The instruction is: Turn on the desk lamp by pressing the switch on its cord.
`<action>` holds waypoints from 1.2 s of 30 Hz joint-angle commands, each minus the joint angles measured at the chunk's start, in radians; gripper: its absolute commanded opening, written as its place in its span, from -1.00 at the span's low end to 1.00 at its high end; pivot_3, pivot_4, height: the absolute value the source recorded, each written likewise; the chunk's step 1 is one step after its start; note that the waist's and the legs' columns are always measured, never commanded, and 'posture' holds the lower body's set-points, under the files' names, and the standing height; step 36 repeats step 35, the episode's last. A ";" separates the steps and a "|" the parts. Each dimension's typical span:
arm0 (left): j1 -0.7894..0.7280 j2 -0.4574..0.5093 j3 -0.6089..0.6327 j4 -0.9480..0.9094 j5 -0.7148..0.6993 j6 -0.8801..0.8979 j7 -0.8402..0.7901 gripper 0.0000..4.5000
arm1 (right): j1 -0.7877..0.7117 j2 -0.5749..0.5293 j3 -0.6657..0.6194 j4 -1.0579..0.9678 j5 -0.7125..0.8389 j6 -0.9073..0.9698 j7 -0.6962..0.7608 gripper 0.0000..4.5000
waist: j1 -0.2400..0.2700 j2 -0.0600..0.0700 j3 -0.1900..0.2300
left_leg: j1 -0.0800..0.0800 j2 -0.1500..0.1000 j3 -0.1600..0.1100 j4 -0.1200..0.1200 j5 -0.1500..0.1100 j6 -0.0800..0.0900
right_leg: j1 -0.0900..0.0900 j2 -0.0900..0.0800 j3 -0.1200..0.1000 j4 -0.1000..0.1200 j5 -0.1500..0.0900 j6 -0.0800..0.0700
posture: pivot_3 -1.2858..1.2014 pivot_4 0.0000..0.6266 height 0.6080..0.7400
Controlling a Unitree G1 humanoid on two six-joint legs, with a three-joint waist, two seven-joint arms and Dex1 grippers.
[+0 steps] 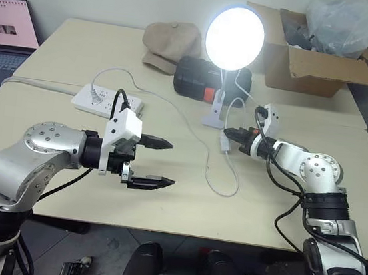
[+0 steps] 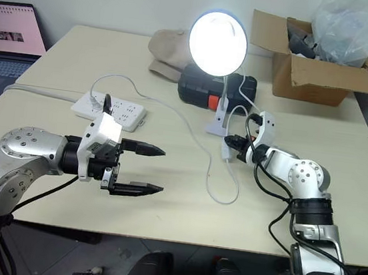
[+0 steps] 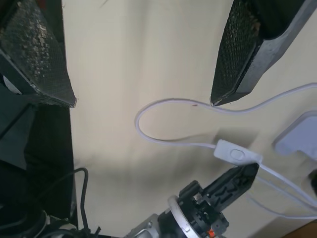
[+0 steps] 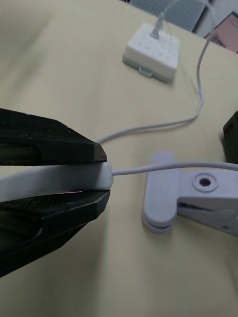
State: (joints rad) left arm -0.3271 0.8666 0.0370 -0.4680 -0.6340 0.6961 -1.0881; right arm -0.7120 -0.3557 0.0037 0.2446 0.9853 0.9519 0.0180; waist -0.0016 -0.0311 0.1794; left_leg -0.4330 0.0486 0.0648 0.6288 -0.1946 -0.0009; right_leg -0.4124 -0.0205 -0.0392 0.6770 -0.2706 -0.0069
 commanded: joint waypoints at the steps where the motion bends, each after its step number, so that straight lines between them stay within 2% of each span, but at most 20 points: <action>1: -0.003 -0.014 0.016 -0.044 -0.027 0.008 0.037 1.00 | -0.025 0.020 -0.017 0.015 -0.104 -0.038 0.036 -0.51 | 0.000 0.000 0.000 | 0.000 0.000 0.000 0.000 0.000 0.000 | 0.000 0.000 0.000 0.000 0.000 0.000 | 0.03 -0.52 1.00; 2: -0.007 -0.020 0.012 -0.038 -0.026 0.008 0.044 1.00 | -0.026 0.030 -0.025 0.017 -0.113 -0.036 0.044 -0.48 | 0.000 0.000 0.000 | 0.000 0.000 0.000 0.000 0.000 0.000 | 0.000 0.000 0.000 0.000 0.000 0.000 | 0.03 -0.52 1.00; 8: -0.014 -0.032 0.004 -0.009 -0.015 0.002 0.063 1.00 | -0.038 0.067 -0.069 -0.013 -0.155 -0.011 0.067 0.20 | -0.002 0.000 0.000 | 0.000 0.000 0.000 0.000 0.000 0.000 | 0.000 0.000 0.000 0.001 0.000 0.000 | 0.03 -0.52 1.00; 11: -0.018 -0.047 0.025 0.003 -0.023 0.011 0.097 1.00 | -0.036 0.060 -0.091 -0.038 -0.159 0.001 0.085 0.53 | -0.001 0.000 0.000 | 0.000 0.000 0.000 0.000 0.000 0.000 | 0.000 0.000 0.000 0.001 0.000 0.000 | 0.03 -0.52 1.00; 15: -0.012 -0.016 0.043 0.001 -0.027 0.033 0.102 1.00 | -0.028 0.019 -0.116 -0.096 -0.167 0.028 0.127 0.97 | -0.002 0.000 0.000 | 0.000 0.000 0.000 0.000 0.000 0.000 | 0.000 0.000 0.000 0.001 0.000 0.000 | 0.03 -0.52 1.00; 20: 0.020 0.068 0.086 0.024 -0.017 0.027 0.058 1.00 | 0.031 -0.227 -0.025 -0.310 -0.195 0.023 0.458 0.97 | 0.002 0.001 0.001 | 0.000 0.000 0.000 0.000 0.000 0.000 | -0.001 0.000 0.000 0.000 0.000 0.000 | 0.03 -0.52 1.00; 24: 0.036 0.106 0.119 0.029 -0.035 0.016 0.025 1.00 | 0.119 -0.467 0.031 -0.488 -0.262 -0.103 0.762 0.97 | 0.001 0.001 0.001 | 0.000 0.000 0.000 -0.001 0.000 0.000 | -0.001 0.000 -0.001 -0.001 -0.001 0.000 | 0.03 -0.52 1.00; 26: 0.041 0.112 0.132 0.038 -0.034 0.006 0.015 1.00 | 0.155 -0.550 0.037 -0.542 -0.290 -0.162 0.870 0.97 | 0.001 0.001 0.001 | 0.000 0.000 0.000 -0.001 0.000 0.000 | -0.001 0.000 -0.001 -0.001 -0.001 -0.001 | 0.03 -0.52 1.00; 31: 0.045 0.115 0.151 0.054 -0.040 -0.001 0.000 1.00 | 0.200 -0.675 0.047 -0.582 -0.376 -0.282 1.037 0.97 | -0.001 0.001 0.001 | 0.001 0.001 0.000 -0.001 0.000 0.000 | -0.001 0.000 -0.001 0.000 -0.001 -0.001 | 0.03 -0.52 1.00; 36: 0.033 0.114 0.154 0.080 -0.044 -0.003 -0.019 1.00 | 0.169 -0.660 0.057 -0.570 -0.400 -0.294 1.062 0.97 | -0.001 0.001 0.001 | 0.001 0.001 0.000 0.000 0.000 0.000 | -0.001 0.000 -0.001 0.000 -0.001 -0.001 | 0.03 -0.52 1.00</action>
